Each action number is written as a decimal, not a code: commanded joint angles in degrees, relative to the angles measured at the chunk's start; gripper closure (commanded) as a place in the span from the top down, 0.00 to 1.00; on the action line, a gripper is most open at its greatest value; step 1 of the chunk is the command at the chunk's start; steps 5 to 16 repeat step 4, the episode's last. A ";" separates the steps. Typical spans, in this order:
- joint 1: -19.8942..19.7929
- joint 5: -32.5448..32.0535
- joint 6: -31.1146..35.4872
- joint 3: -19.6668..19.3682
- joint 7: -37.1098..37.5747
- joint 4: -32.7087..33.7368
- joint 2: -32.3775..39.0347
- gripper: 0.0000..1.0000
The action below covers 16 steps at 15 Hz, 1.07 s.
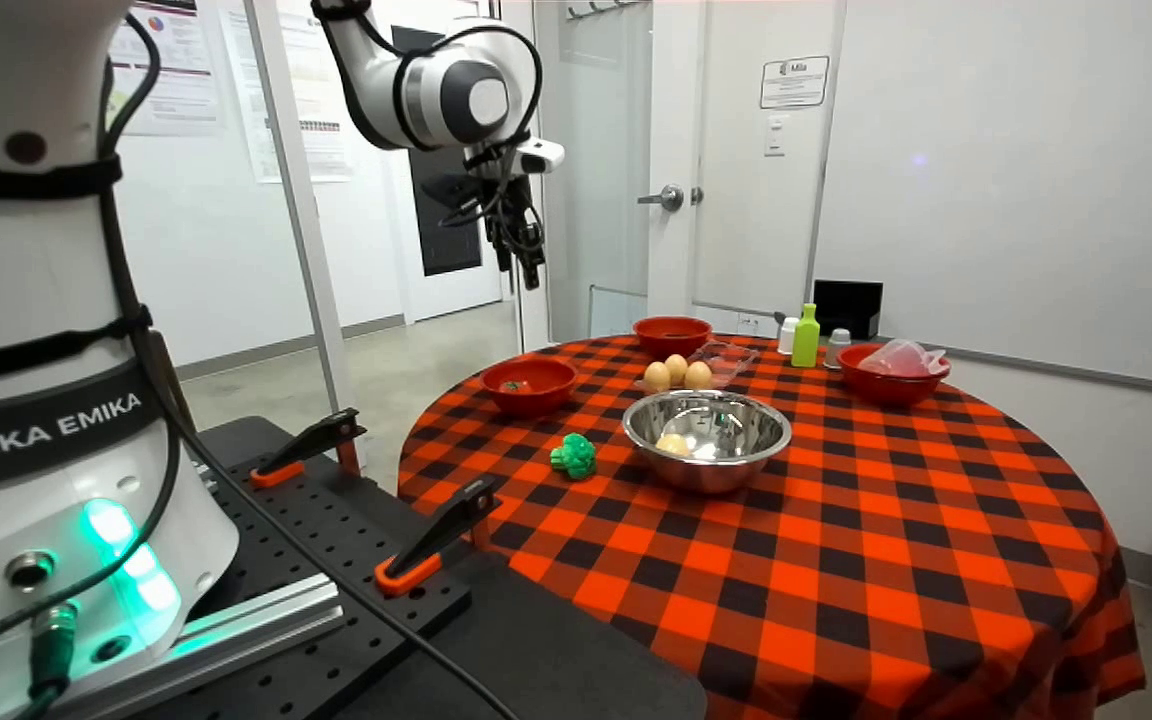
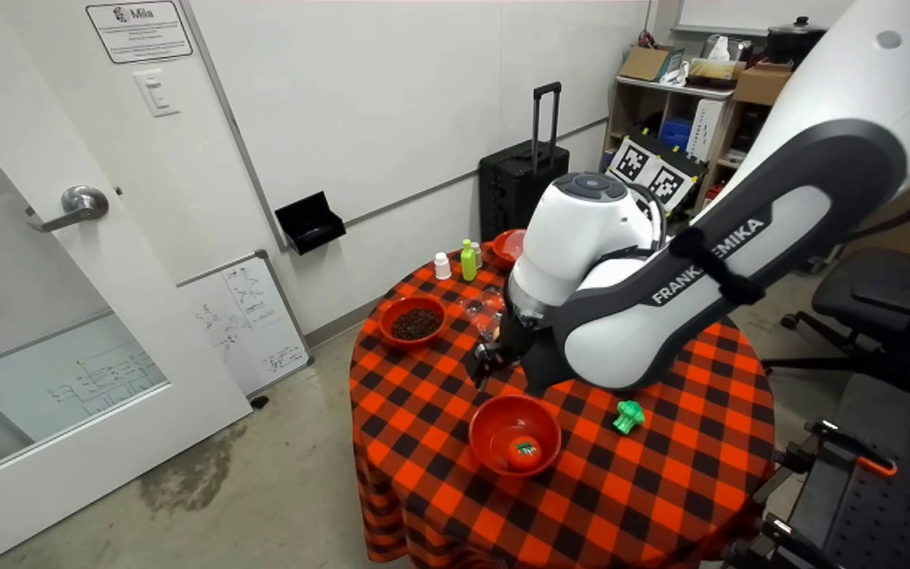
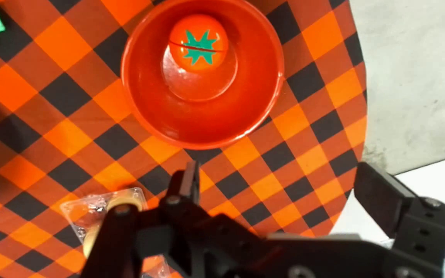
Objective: Put the tomato inside the empty red bowl
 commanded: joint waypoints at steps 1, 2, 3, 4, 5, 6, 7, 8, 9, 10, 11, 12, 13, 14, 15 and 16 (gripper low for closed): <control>-1.14 -0.91 -2.08 1.96 1.25 -5.38 -8.57 1.00; -2.04 -1.25 -0.70 2.38 0.78 -1.97 -3.76 1.00; -2.41 -1.26 -1.05 2.98 0.78 -2.91 -5.39 1.00; -2.69 -1.26 -1.30 3.38 0.77 -3.68 -6.59 1.00; -2.69 -1.26 -1.30 3.38 0.77 -3.68 -6.59 1.00; -2.69 -1.26 -1.30 3.38 0.77 -3.68 -6.59 1.00; -2.69 -1.26 -1.30 3.38 0.77 -3.68 -6.59 1.00; -2.69 -1.26 -1.30 3.38 0.77 -3.68 -6.59 1.00; -2.69 -1.26 -1.30 3.38 0.77 -3.68 -6.59 1.00; -2.69 -1.26 -1.30 3.38 0.77 -3.68 -6.59 1.00; -2.69 -1.26 -1.30 3.38 0.77 -3.68 -6.59 1.00; -2.69 -1.26 -1.30 3.38 0.77 -3.68 -6.59 1.00; -2.69 -1.26 -1.30 3.38 0.77 -3.68 -6.59 1.00; -2.69 -1.26 -1.30 3.38 0.77 -3.68 -6.59 1.00; -2.69 -1.26 -1.30 3.38 0.77 -3.68 -6.59 1.00; -2.69 -1.26 -1.30 3.38 0.77 -3.68 -6.59 1.00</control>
